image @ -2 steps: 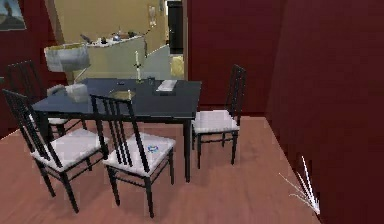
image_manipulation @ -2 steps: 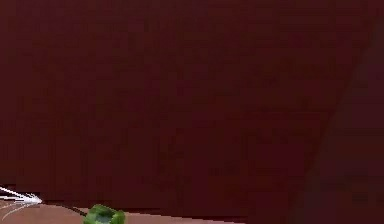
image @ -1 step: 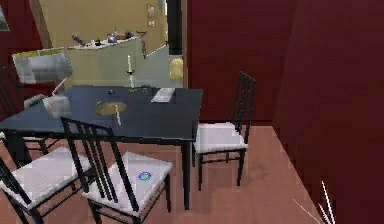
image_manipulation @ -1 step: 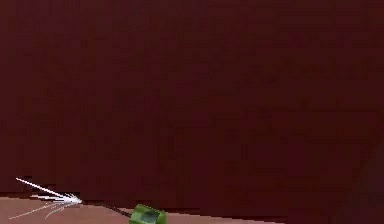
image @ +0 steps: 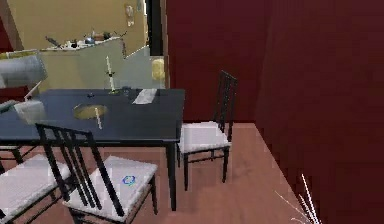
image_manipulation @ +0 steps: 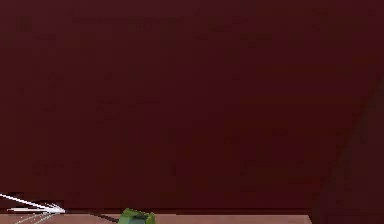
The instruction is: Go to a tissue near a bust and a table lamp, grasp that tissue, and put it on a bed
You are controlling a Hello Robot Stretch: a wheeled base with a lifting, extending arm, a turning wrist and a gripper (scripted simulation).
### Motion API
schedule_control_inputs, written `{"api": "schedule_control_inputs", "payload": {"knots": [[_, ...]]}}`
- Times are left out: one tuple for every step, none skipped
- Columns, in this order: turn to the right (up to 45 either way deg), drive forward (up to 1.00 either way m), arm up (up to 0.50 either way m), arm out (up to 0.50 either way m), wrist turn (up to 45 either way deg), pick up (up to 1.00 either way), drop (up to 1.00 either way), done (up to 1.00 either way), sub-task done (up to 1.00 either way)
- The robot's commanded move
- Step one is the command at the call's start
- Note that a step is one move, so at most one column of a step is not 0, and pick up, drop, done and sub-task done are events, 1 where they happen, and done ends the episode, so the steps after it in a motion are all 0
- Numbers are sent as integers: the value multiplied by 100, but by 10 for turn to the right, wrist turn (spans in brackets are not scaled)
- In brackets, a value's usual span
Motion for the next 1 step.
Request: {"api": "schedule_control_inputs", "payload": {"knots": [[0, 30, 0, 0, 0, 0, 0, 0, 0]]}}
